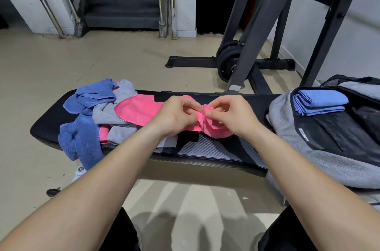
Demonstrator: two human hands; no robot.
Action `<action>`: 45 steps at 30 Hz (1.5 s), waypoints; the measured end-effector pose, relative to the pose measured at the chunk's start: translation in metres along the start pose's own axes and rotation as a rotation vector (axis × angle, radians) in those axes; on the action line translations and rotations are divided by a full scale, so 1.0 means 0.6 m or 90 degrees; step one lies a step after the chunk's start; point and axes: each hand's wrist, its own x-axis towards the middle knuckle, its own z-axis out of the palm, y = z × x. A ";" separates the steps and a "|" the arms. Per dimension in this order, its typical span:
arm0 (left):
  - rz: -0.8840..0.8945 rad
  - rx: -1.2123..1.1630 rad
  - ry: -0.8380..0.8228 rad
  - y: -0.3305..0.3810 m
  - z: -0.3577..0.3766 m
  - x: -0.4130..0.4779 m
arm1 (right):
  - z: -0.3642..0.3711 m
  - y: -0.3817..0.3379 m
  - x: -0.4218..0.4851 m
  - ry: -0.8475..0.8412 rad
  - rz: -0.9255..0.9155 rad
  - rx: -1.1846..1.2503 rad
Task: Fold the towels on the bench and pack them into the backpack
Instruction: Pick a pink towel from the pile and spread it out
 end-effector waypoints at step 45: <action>0.196 0.552 0.057 0.002 -0.004 -0.022 | -0.239 -0.161 0.084 0.318 -0.091 -0.477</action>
